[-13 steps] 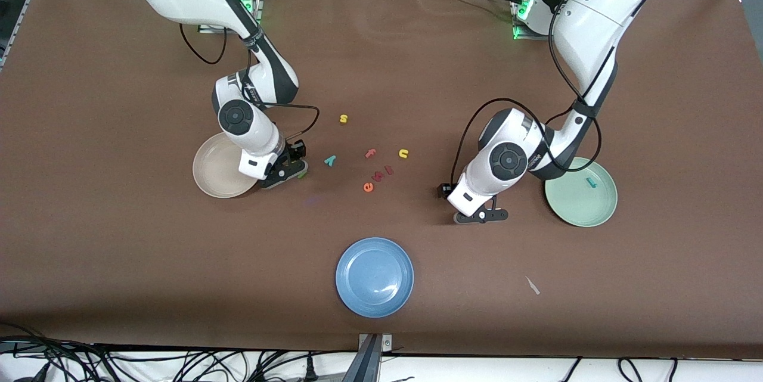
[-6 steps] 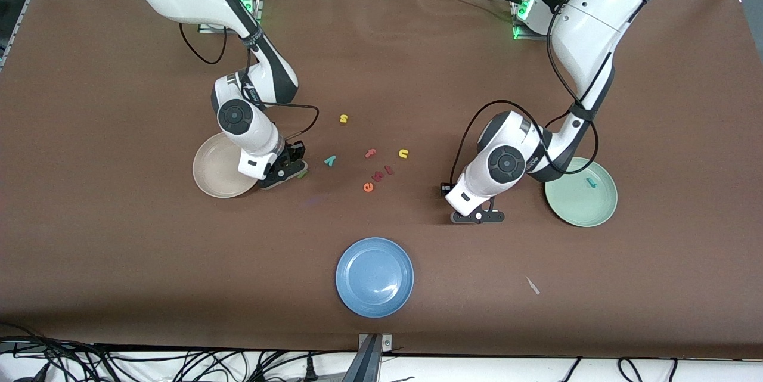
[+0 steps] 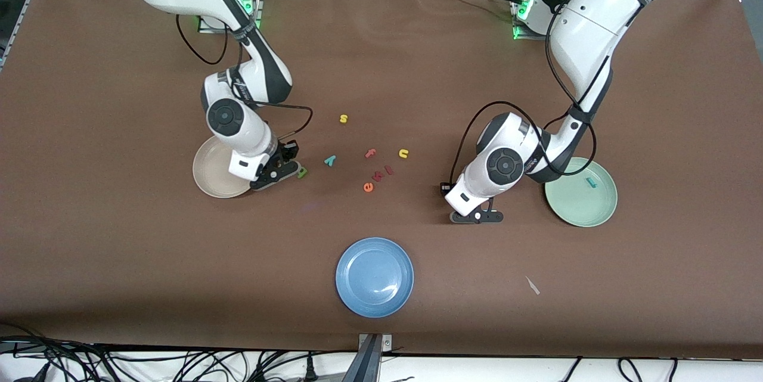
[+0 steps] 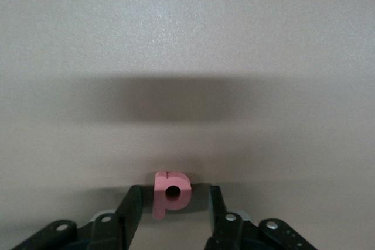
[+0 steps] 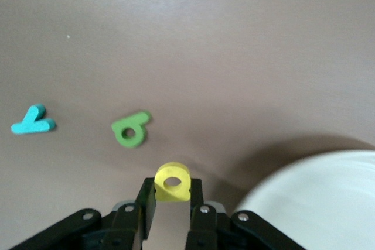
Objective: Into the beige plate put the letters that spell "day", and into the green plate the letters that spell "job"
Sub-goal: 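Drop red p on green plate while the right gripper drops yellow a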
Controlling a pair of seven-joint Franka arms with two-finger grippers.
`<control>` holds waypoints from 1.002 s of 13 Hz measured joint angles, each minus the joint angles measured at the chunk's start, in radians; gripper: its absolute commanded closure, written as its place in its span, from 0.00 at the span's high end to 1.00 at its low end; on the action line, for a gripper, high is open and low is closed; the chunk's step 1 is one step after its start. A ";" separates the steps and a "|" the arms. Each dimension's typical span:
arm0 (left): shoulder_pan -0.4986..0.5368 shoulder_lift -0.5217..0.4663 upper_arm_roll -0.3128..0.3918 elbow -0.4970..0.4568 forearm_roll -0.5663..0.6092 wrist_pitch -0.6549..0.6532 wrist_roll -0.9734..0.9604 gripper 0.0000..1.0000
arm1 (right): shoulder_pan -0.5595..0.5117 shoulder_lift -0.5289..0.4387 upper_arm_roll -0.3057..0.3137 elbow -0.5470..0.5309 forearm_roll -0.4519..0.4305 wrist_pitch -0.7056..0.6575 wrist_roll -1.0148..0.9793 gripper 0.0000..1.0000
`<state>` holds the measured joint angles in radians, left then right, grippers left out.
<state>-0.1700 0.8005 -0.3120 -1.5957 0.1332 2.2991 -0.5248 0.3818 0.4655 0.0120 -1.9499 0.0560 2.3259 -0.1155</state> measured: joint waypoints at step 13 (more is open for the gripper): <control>0.277 -0.186 0.013 0.033 0.002 -0.464 0.336 0.00 | -0.013 -0.028 -0.201 0.119 0.024 -0.288 -0.287 0.71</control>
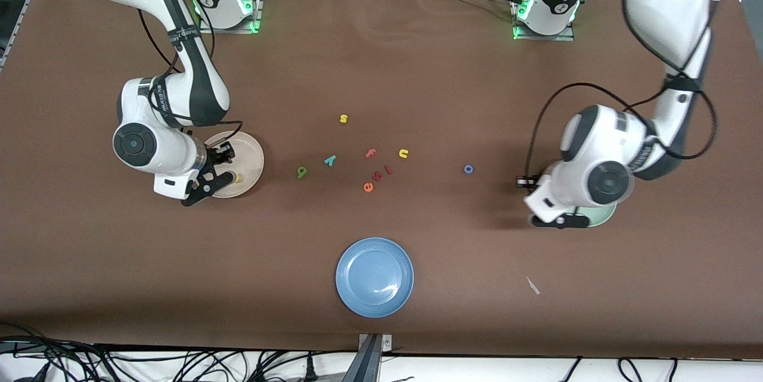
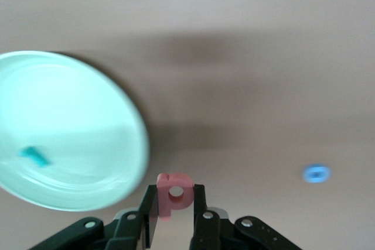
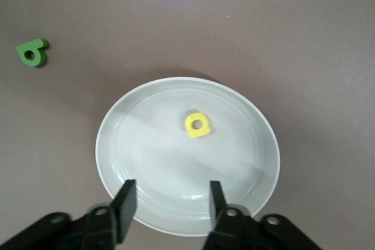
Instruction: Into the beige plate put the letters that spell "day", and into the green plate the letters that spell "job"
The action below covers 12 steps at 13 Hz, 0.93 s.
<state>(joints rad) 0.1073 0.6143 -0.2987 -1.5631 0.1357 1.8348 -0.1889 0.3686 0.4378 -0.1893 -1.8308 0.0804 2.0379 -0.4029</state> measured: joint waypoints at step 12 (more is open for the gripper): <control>0.127 0.026 -0.161 -0.007 0.086 0.008 -0.108 1.00 | 0.160 0.045 0.078 0.000 0.123 0.226 0.316 0.73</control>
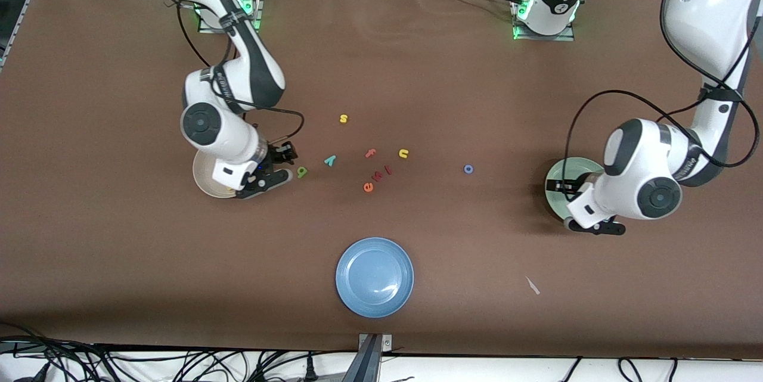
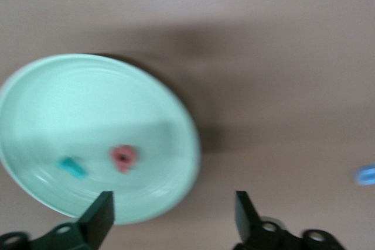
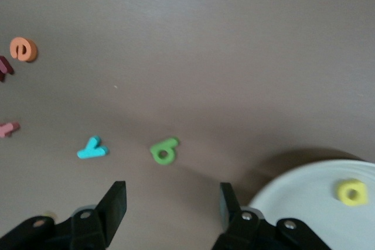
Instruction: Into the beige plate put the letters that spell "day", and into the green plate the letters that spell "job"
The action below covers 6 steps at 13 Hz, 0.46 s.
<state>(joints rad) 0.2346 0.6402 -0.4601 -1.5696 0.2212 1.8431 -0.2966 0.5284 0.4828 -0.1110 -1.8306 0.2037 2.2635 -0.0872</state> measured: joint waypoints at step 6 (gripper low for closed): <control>-0.168 0.051 -0.092 -0.061 0.002 0.159 -0.484 0.87 | 0.023 0.049 0.006 -0.116 0.000 0.247 0.014 0.72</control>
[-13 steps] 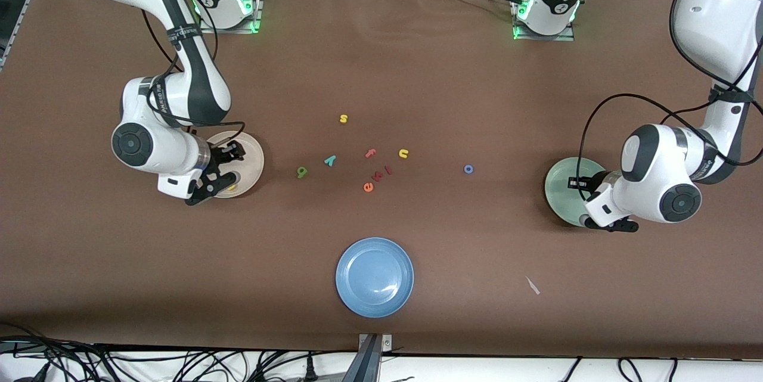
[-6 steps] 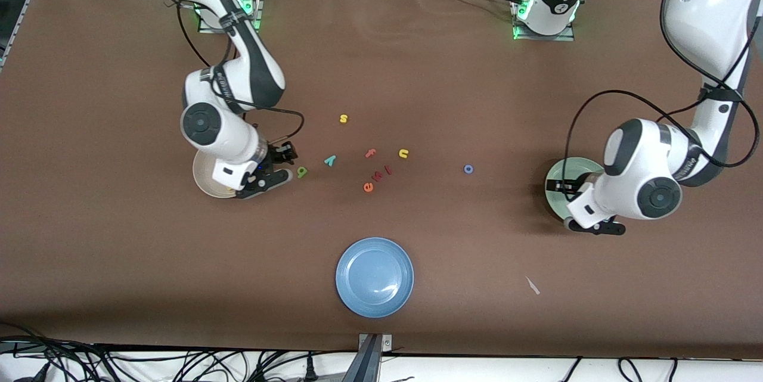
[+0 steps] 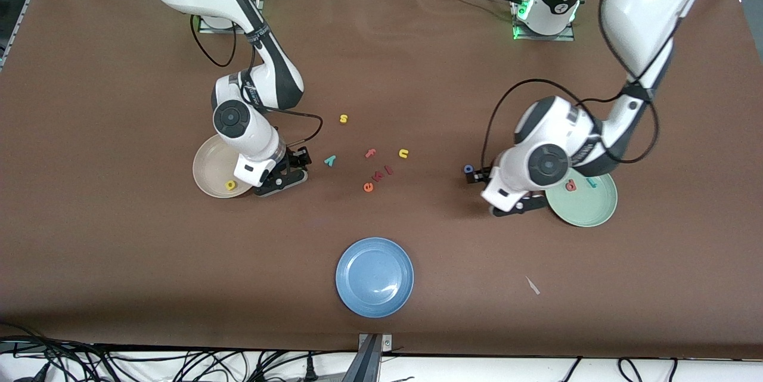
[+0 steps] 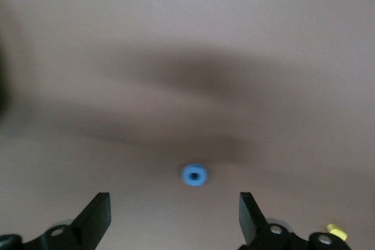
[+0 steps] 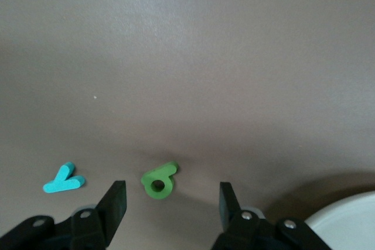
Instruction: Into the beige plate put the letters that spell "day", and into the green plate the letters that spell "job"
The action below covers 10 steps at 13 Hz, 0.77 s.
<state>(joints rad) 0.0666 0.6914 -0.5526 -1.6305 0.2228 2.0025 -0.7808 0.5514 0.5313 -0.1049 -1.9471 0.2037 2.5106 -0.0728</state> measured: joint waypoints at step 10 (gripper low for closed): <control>-0.004 0.063 0.009 -0.116 0.055 0.192 -0.059 0.65 | 0.009 0.040 0.033 -0.068 0.000 0.164 0.001 0.67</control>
<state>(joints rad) 0.0625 0.7542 -0.5440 -1.7462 0.2782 2.1941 -0.8395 0.5607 0.5710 -0.0723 -2.0150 0.2038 2.6743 -0.0716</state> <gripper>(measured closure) 0.300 0.286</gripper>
